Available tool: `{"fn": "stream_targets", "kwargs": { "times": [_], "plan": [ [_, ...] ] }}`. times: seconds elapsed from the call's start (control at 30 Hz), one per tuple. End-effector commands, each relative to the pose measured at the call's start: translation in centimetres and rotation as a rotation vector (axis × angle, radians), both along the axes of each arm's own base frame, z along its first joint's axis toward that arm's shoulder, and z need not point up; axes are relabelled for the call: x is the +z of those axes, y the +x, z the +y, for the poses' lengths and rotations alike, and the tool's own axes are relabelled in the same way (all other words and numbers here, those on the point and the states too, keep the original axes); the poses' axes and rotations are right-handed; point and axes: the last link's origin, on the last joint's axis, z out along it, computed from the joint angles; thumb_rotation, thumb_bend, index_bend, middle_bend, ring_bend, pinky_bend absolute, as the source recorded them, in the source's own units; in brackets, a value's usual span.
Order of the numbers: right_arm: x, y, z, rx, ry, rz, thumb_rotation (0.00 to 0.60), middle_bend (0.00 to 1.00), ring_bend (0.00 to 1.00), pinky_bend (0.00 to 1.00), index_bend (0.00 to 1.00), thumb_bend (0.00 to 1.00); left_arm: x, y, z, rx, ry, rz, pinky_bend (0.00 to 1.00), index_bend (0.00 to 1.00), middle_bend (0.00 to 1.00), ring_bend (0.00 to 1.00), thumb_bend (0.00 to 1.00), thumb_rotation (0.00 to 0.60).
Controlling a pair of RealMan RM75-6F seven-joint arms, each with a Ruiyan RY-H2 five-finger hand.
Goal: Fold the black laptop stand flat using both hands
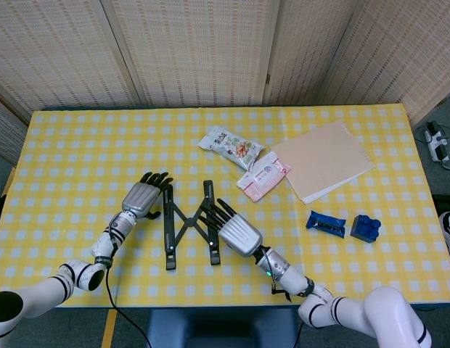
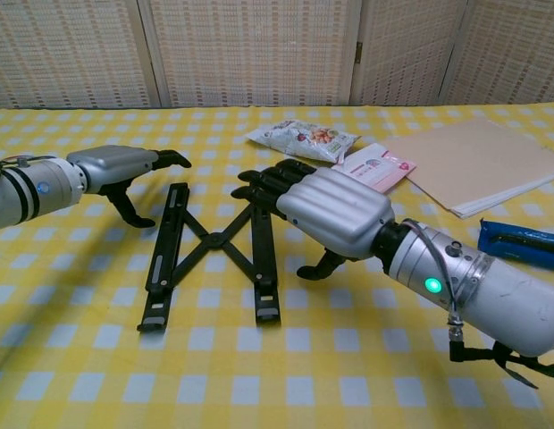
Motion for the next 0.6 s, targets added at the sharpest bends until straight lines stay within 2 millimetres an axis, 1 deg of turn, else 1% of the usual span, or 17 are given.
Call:
{"fn": "stream_targets", "kwargs": {
  "times": [0.03,0.13,0.6],
  "plan": [
    [-0.5,0.3,-0.1,0.003,-0.003,0.0,0.6,0.0,0.0,0.0,0.0,0.23,-0.2,-0.1,0.0,0.003,-0.003,-0.001,0.05,0.05,0.03,0.0,0.3,0.6],
    [-1.0,0.7,-0.3,0.007,-0.007,-0.005,0.6,0.0,0.0,0.0,0.0,0.23,-0.5,-0.2,0.0,0.012,-0.008,-0.004,0.05,0.05,0.03,0.0,0.3,0.6],
    [-2.3,0.9,-1.0,0.005,-0.029,0.02,0.6,0.0,0.0,0.0,0.0,0.23,-0.8,-0.5,-0.2,0.028,-0.021,-0.03,0.05,0.05,0.03,0.0,0.3,0.6]
  ]
}}
